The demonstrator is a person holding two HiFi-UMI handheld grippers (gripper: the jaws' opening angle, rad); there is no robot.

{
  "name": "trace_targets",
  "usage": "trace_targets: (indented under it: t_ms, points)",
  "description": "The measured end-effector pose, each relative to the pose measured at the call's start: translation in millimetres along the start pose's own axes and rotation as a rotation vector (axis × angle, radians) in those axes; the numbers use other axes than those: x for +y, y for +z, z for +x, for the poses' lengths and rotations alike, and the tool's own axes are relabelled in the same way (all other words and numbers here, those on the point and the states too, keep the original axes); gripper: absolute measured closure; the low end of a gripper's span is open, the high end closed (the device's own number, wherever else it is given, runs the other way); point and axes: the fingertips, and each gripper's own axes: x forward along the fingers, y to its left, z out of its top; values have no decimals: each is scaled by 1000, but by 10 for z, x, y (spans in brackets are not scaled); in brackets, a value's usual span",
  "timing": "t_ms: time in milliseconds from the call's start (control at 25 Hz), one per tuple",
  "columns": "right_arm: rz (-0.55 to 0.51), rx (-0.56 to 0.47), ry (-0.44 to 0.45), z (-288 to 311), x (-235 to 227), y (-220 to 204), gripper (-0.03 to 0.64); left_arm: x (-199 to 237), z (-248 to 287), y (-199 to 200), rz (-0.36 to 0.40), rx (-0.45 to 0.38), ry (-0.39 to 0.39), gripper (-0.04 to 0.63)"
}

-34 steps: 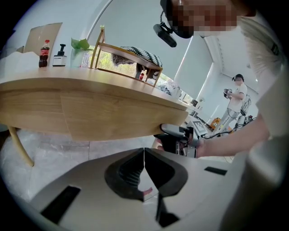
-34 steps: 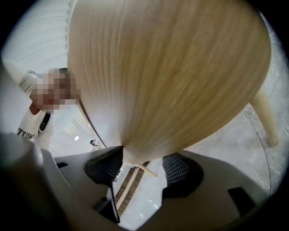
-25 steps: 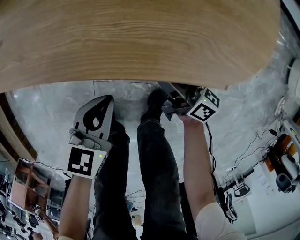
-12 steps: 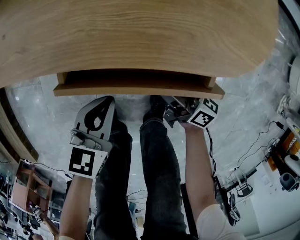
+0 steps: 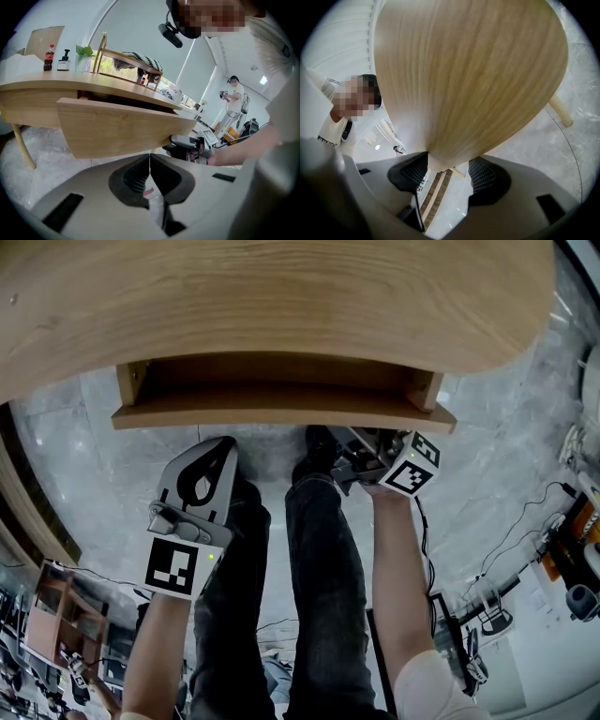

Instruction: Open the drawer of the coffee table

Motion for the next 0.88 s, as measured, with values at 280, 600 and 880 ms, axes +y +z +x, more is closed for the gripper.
trace_targets:
  t_ms: [280, 600, 880]
  points:
    - [11, 3, -8, -59, 181, -111, 327, 18, -203, -20, -5, -11, 8, 575]
    - [12, -3, -21, -19, 136, -114, 325, 3, -241, -100, -16, -10, 13, 575]
    - [23, 2, -45, -16, 117, -142, 325, -34, -233, -67, -11, -13, 13, 575]
